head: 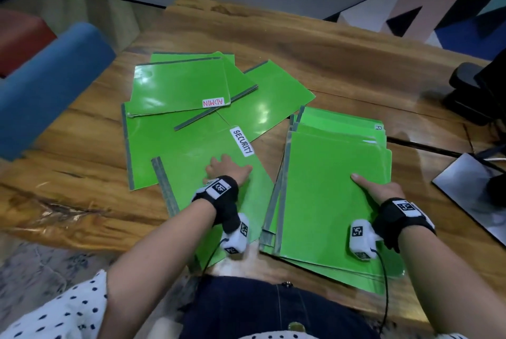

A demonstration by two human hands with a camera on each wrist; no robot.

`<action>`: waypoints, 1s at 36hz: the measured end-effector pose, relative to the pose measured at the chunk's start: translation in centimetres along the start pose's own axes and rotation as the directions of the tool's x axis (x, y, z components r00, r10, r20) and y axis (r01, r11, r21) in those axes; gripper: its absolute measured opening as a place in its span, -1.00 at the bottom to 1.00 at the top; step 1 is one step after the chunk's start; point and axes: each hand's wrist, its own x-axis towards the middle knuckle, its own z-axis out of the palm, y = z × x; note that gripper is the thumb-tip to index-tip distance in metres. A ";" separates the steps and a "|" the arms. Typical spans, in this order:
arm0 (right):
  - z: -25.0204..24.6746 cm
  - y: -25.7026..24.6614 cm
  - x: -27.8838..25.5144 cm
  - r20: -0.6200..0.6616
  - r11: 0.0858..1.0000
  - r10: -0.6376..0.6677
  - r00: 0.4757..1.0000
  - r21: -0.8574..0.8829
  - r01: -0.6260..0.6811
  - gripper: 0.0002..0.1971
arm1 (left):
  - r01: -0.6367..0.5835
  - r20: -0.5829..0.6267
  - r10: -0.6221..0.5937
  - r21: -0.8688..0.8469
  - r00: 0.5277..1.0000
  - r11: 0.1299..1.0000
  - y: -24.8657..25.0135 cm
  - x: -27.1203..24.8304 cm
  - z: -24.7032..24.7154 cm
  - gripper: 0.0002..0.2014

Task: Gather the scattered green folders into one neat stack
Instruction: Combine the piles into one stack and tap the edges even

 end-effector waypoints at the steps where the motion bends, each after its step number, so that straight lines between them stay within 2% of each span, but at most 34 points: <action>1: 0.0 0.0 0.0 -0.005 1.000 0.000 1.000 0.004 0.000 0.02 | 0.097 -0.069 -0.099 -0.031 0.993 0.995 -1.2 0.5 -0.8 -0.26; 4: 0.2 0.0 -0.2 -0.014 1.000 0.008 1.000 0.014 -0.008 0.02 | 0.335 -0.190 -0.354 -0.124 0.916 0.934 -4.4 1.4 -2.9 -0.30; 6: 0.2 0.0 -0.2 -0.013 1.000 0.015 1.000 0.019 -0.015 0.03 | 0.438 -0.237 -0.472 -0.182 0.849 0.880 -6.1 1.7 -3.6 -0.32; 7: 0.2 0.1 -0.2 -0.012 1.000 0.016 1.000 0.017 -0.016 0.04 | 0.462 -0.237 -0.503 -0.210 0.831 0.862 -6.8 1.6 -3.8 -0.30; 9: 0.2 0.0 -0.2 -0.016 1.000 0.012 1.000 0.008 -0.012 0.07 | 0.464 -0.236 -0.520 -0.256 0.821 0.848 -7.8 1.6 -3.9 -0.25; 12: 0.1 0.0 -0.4 -0.016 1.000 0.003 1.000 0.000 -0.003 0.11 | 0.450 -0.214 -0.535 -0.341 0.818 0.825 -9.0 1.4 -4.2 -0.07; 14: 0.1 0.0 -0.5 -0.020 1.000 -0.003 1.000 0.004 0.003 0.11 | 0.423 -0.176 -0.523 -0.404 0.834 0.811 -9.5 1.2 -4.5 -0.01; 17: 0.1 0.1 -0.5 -0.035 1.000 -0.018 0.999 0.014 0.019 0.09 | 0.339 -0.135 -0.443 -0.464 0.886 0.819 -10.0 0.7 -4.8 -0.13; 20: 0.1 0.1 -0.5 -0.071 0.998 -0.051 0.996 0.023 0.053 0.00 | 0.229 -0.182 -0.347 -0.469 0.920 0.853 -9.7 0.1 -5.4 -0.24; 23: 0.1 0.0 -0.5 -0.097 0.997 -0.072 0.993 0.023 0.074 -0.05 | 0.049 -0.264 -0.188 -0.457 0.946 0.888 -8.5 -0.6 -6.4 -0.24; 25: 0.1 0.0 -0.5 -0.106 0.996 -0.079 0.991 0.031 0.082 -0.07 | -0.103 -0.332 -0.050 -0.427 0.942 0.898 -7.2 -1.0 -7.4 -0.27; 29: 0.3 -0.1 -0.8 -0.124 0.994 -0.099 0.987 0.033 0.103 -0.05 | -0.374 -0.382 0.248 -0.303 0.890 0.876 -3.6 -0.9 -10.1 -0.30; 32: 0.7 -0.2 -1.2 -0.136 0.993 -0.108 0.985 0.041 0.115 -0.06 | -0.548 -0.356 0.465 -0.179 0.810 0.817 -0.5 -0.5 -11.8 -0.33; 36: 0.9 -0.1 -1.4 -0.145 0.992 -0.112 0.983 0.048 0.120 -0.08 | -0.654 -0.346 0.606 -0.029 0.716 0.756 3.7 0.6 -14.0 -0.50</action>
